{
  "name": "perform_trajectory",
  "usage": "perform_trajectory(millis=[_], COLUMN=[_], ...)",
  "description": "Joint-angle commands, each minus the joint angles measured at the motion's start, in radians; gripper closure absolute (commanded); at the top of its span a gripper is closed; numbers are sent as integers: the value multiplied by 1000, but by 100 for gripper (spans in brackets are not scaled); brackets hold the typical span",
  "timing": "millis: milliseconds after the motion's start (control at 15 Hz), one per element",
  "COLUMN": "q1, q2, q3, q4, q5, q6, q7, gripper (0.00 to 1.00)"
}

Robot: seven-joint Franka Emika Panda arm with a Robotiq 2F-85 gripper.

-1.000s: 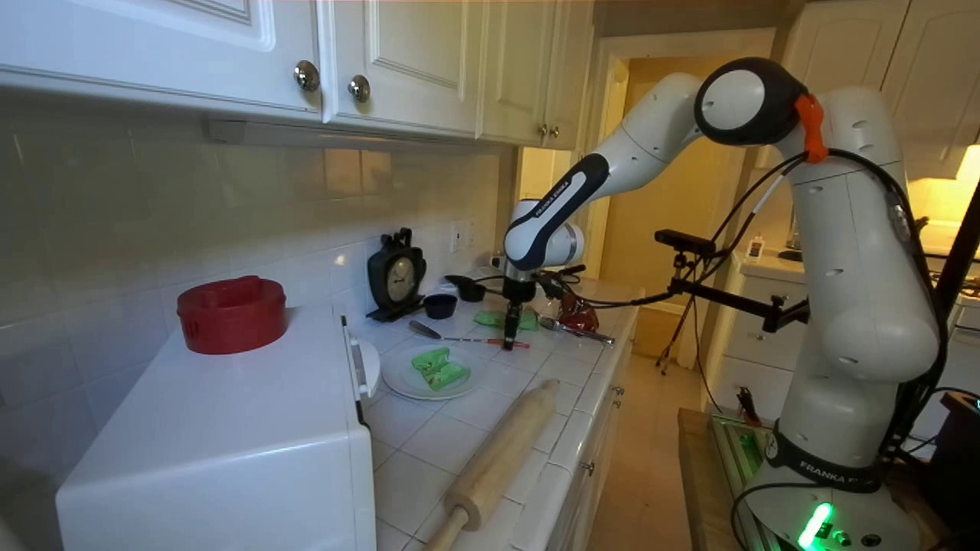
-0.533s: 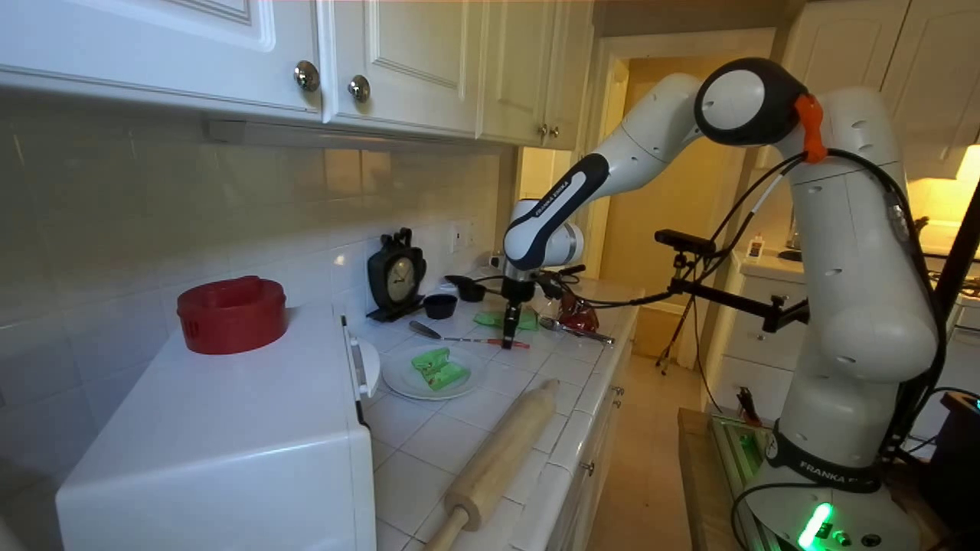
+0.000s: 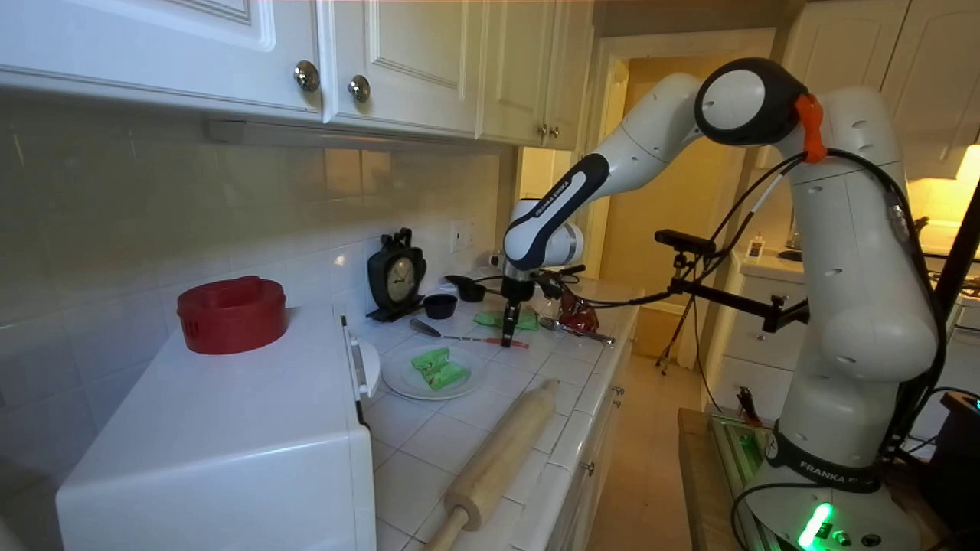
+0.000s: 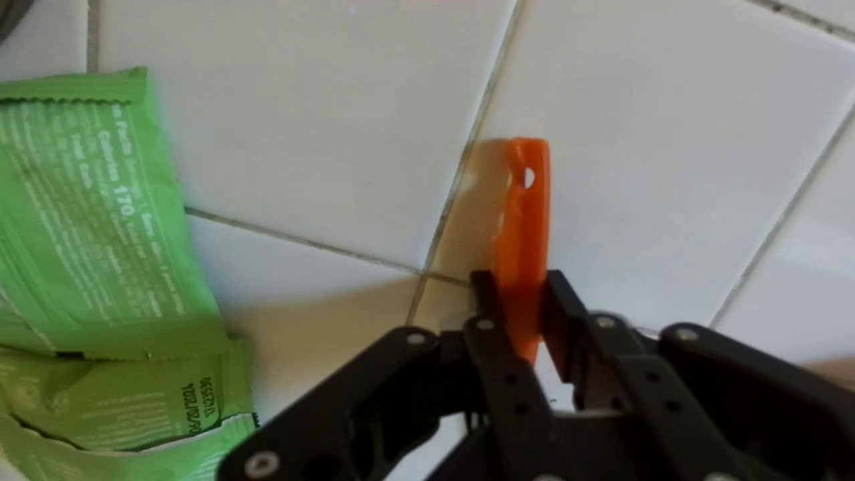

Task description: Use the spatula to lift the green sachet then put it back on the plate

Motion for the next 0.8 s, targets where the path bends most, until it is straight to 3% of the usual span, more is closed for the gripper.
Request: perform_trajectory(millis=[0,733], q1=[38,172], q2=[-53,-179], q3=[-36,-173], q4=[-53,-170], q5=[-73,-568], q6=[53,38], q7=[92,448], gripper=[95,95])
